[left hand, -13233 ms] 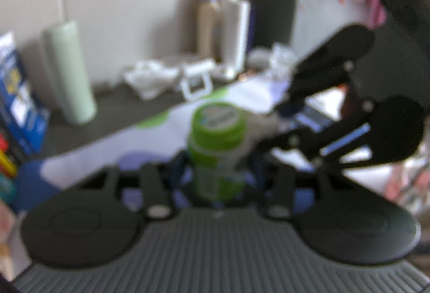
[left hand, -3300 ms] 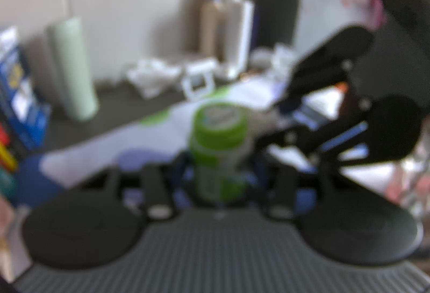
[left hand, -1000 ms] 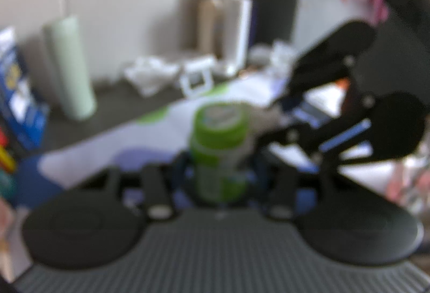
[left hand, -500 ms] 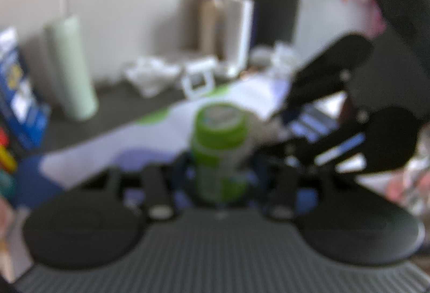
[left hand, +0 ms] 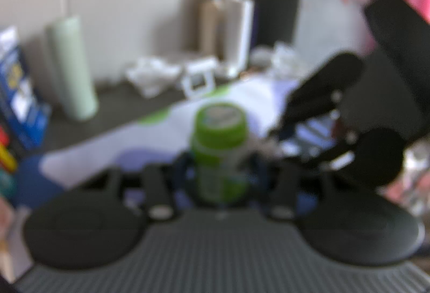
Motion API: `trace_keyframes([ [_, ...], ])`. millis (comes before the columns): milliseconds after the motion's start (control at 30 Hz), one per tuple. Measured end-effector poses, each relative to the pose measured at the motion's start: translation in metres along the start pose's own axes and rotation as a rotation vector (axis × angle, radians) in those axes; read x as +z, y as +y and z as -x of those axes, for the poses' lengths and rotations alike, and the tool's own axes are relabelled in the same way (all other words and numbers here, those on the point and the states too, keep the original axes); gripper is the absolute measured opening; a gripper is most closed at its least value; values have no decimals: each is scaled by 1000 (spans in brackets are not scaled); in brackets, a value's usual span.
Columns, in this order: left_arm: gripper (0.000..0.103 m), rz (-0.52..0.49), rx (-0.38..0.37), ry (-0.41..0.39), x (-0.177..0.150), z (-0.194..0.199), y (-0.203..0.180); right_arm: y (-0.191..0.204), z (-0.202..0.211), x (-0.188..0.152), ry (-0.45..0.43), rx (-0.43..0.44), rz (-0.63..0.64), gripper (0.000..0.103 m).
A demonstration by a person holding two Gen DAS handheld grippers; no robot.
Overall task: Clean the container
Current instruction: 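Wipe the tissue back and forth over the bottle side with the right gripper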
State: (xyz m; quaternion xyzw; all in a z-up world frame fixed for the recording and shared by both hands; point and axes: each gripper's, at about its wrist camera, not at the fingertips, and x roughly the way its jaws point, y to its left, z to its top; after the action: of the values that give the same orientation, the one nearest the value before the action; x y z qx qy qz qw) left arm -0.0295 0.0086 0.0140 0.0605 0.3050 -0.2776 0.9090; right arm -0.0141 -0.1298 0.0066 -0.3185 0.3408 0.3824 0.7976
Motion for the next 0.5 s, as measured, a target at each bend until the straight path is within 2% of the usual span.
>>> trace_keyframes([
  [500, 48, 3, 4, -1, 0, 0, 1, 2, -4, -1, 13, 3, 8, 17],
])
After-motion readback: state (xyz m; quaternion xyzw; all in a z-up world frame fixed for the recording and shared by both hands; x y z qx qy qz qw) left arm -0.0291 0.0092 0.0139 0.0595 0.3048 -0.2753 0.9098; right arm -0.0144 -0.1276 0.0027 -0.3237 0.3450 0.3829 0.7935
